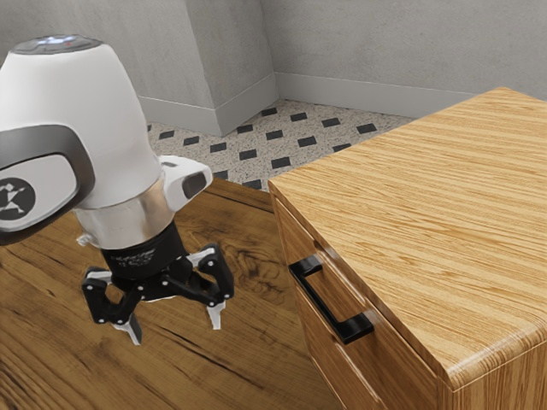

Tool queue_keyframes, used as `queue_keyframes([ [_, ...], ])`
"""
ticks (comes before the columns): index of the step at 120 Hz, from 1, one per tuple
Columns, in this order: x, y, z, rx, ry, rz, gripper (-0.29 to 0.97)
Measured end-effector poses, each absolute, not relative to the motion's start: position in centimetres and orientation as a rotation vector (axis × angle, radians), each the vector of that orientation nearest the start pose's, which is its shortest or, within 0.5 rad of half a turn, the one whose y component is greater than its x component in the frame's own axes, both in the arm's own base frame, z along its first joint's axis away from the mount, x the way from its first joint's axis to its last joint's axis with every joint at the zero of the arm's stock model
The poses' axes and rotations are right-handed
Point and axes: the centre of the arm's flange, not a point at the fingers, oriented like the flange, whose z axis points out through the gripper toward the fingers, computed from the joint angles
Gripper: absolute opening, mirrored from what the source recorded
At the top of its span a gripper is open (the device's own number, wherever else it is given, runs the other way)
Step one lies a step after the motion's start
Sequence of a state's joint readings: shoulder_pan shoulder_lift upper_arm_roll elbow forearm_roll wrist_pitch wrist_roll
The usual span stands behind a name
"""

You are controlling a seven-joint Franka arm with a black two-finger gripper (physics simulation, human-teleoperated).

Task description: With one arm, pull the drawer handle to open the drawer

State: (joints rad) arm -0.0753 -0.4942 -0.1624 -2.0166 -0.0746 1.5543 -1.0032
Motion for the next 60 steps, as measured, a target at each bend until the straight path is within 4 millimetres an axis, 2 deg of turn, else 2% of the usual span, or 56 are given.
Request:
queue_keyframes([
  [7, 37.4, -14.1, 65.0, -2.941, -1.228, -0.081, 0.68],
  [16, 36.8, -15.4, 66.2, -2.952, -1.316, -0.139, 0.68],
  [28, 34.2, -15.2, 68.6, -2.957, -1.440, -0.247, 0.68],
  [41, 32.9, -14.1, 70.2, -2.899, -1.575, -0.319, 0.68],
  [50, 33.0, -14.5, 70.4, -2.867, -1.618, -0.406, 0.68],
  [60, 35.0, -15.4, 69.3, -2.863, -1.668, -0.482, 0.68],
])
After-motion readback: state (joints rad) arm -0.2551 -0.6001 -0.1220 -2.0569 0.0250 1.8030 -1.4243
